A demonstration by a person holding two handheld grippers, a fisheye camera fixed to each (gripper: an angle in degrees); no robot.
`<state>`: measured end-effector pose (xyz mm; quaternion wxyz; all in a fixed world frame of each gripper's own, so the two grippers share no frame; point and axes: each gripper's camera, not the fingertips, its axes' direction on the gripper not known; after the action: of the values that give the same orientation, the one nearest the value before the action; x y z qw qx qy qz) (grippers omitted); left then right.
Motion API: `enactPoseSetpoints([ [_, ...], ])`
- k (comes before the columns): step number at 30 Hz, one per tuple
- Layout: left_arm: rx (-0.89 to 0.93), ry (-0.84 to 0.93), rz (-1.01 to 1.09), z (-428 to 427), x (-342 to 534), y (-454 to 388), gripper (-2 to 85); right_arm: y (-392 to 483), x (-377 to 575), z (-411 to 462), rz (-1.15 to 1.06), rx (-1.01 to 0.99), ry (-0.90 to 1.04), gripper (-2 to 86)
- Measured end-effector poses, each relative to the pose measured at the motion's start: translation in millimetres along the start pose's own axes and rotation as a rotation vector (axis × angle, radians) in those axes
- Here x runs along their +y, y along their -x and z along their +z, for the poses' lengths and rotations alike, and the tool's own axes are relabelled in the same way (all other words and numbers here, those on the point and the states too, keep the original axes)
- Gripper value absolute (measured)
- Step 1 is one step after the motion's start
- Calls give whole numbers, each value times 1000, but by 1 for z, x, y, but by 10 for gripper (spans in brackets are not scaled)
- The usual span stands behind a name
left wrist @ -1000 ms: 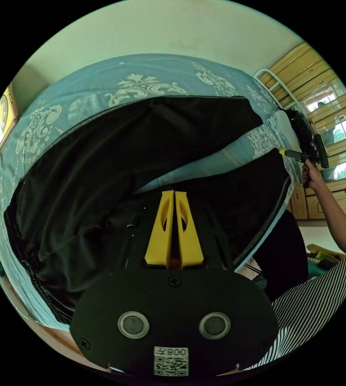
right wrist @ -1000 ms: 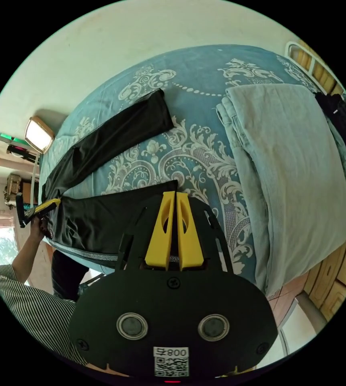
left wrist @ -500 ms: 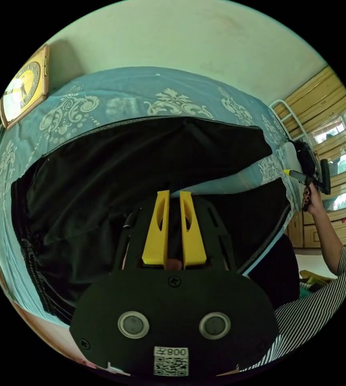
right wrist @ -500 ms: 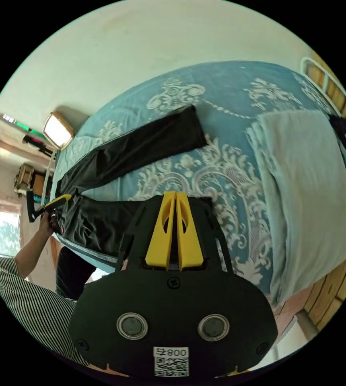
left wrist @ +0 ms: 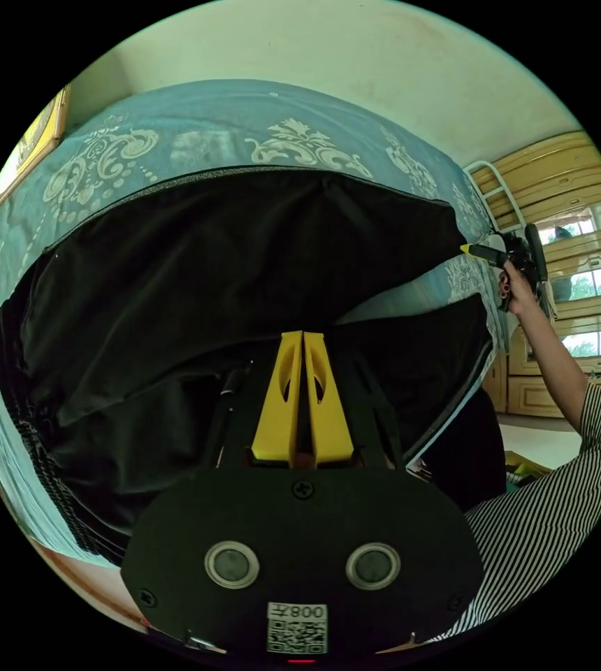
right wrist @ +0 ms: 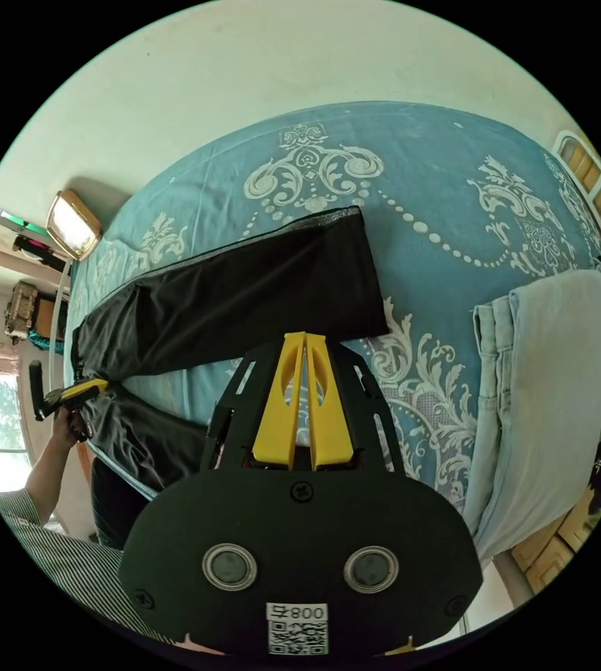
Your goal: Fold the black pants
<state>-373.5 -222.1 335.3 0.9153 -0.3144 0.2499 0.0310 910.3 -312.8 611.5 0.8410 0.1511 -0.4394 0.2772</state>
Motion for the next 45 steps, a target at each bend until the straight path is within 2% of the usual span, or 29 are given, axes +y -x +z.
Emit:
enactPoseSetpoints([
  [1,-15,59,-2,9,4,3,2,-5,-6,15,4,21,13,1],
  [7,23,10,-17,3,36,20,2,-30,-11,82,-30,96,68,0],
  [10,44,-112,-34,-19,56,28,2,-46,-7,112,-9,67,75,0],
  [13,35,-188,-61,-42,88,41,2,-54,4,135,-3,125,50,1],
  [18,-16,-220,-189,-66,158,80,2,-51,41,166,-34,-7,-27,1],
  [24,-127,-192,-414,-71,238,138,3,82,105,273,-380,-213,84,1],
  [27,-128,-109,-450,-54,257,161,3,165,143,340,-582,-222,167,1],
  [30,-61,-169,-486,-63,276,174,4,223,185,410,-770,-93,248,1],
  [32,-54,-260,-487,-78,298,179,5,230,204,438,-804,9,218,0],
  [39,-50,-399,-683,-101,381,218,19,213,220,486,-790,-74,246,1],
  [43,-11,-452,-792,-94,425,229,33,258,214,520,-875,-116,176,2],
  [45,-17,-494,-762,-97,432,227,34,282,202,539,-907,-128,153,2],
])
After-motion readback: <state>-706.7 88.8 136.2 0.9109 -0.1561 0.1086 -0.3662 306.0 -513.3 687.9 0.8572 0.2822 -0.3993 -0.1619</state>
